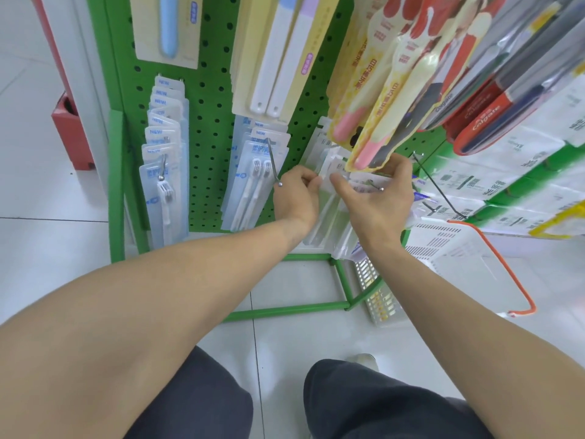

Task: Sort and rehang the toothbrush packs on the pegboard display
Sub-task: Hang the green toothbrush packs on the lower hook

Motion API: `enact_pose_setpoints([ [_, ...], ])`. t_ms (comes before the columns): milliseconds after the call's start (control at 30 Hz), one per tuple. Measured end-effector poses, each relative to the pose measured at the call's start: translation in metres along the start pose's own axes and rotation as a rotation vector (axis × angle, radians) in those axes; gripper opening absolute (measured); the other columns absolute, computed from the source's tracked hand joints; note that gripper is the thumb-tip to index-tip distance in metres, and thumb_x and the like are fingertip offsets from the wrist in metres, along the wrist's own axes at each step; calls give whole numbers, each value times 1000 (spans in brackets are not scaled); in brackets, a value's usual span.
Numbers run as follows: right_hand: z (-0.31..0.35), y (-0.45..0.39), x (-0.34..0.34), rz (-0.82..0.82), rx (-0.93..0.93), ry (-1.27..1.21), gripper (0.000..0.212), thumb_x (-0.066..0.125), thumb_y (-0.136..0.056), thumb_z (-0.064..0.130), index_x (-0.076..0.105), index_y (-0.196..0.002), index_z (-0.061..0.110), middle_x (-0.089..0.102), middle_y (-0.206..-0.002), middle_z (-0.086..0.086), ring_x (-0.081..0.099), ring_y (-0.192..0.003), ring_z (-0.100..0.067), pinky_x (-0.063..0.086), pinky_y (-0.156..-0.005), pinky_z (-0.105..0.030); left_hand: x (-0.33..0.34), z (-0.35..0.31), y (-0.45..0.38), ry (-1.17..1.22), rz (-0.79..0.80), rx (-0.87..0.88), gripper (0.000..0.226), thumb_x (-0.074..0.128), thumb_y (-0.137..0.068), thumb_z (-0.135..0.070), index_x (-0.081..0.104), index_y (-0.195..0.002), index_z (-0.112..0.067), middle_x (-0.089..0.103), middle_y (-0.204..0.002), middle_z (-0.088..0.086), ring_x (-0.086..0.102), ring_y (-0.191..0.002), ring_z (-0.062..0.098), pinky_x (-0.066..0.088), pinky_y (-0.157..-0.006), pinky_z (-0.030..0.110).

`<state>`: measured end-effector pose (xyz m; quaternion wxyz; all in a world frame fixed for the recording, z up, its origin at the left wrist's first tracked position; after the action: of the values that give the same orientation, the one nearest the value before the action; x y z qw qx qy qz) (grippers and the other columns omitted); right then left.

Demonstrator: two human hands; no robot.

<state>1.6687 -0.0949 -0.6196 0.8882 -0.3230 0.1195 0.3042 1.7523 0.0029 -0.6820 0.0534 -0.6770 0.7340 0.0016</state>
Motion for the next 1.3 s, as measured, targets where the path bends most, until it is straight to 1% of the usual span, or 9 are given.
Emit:
enact_pose_setpoints([
  [133, 2, -1, 4, -9, 41, -67, 72, 98, -62, 32, 49, -112, 20, 52, -100, 16, 49, -89, 16, 40, -80, -7, -6, 2, 1, -24, -9, 51, 11, 59, -100, -16, 58, -89, -18, 58, -76, -10, 57, -73, 13, 46, -70, 28],
  [267, 2, 2, 15, -21, 93, -119, 80, 98, -58, 37, 55, -120, 12, 63, -111, -1, 61, -101, -14, 51, -89, -27, -9, 4, 4, -63, 5, 76, 10, 57, -99, -17, 57, -89, -18, 61, -79, -6, 62, -81, 21, 50, -71, 33],
  [433, -2, 2, 22, -28, 86, -113, 75, 92, -59, 38, 54, -117, 10, 65, -108, -6, 65, -98, -22, 55, -88, -41, -13, 4, 8, -73, 39, 114, 4, 63, -95, -14, 61, -94, -18, 66, -81, -5, 65, -77, 17, 56, -72, 33],
  [500, -6, 1, 23, -32, 74, -101, 65, 91, -63, 34, 51, -110, 11, 61, -101, -2, 61, -90, -22, 54, -83, -37, -14, 4, 8, -85, 45, 135, 4, 65, -94, -12, 66, -96, -16, 65, -79, -7, 63, -74, 12, 54, -70, 28],
  [600, -8, -2, 20, -51, 67, -83, 60, 90, -68, 24, 44, -105, 19, 46, -91, 13, 48, -85, -14, 41, -71, -13, -20, 2, 9, -110, 46, 165, 8, 64, -94, -11, 69, -99, -14, 62, -79, -11, 57, -70, -3, 44, -62, 11],
  [667, -9, -3, 19, -46, 65, -77, 61, 90, -69, 23, 43, -107, 20, 44, -92, 16, 47, -87, -13, 39, -70, -9, -24, 1, 9, -117, 48, 179, 10, 63, -95, -10, 69, -100, -15, 63, -81, -11, 57, -71, -5, 42, -62, 6],
  [900, -5, -1, 18, -35, 64, -87, 61, 90, -71, 24, 45, -113, 21, 43, -93, 20, 51, -91, -12, 43, -75, -14, -36, -4, 15, -119, 29, 238, 7, 64, -96, -10, 71, -97, -14, 65, -79, -12, 59, -72, -4, 45, -66, 7],
  [1133, -4, 1, 19, -60, 62, -126, 59, 88, -69, 25, 50, -113, 16, 49, -98, 10, 55, -95, -16, 52, -89, -36, -38, -8, 18, -164, 26, 243, 5, 69, -94, -14, 69, -90, -17, 67, -79, -10, 63, -72, 1, 48, -67, 11],
  [1300, -5, 0, 17, -57, 68, -154, 58, 88, -70, 20, 48, -112, 20, 48, -98, 13, 53, -93, -9, 47, -81, -15, -32, -8, 18, -156, 1, 252, 3, 67, -94, -11, 69, -95, -11, 67, -81, -6, 62, -73, 6, 48, -68, 16],
])
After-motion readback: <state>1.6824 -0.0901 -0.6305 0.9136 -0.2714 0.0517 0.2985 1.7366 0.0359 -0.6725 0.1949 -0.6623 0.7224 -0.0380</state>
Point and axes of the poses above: each hand's wrist, its own y-axis away from the middle knuckle, its own x-axis out of the palm, z = x × y, the point moved 3 cm from there along -y, towards the middle knuckle
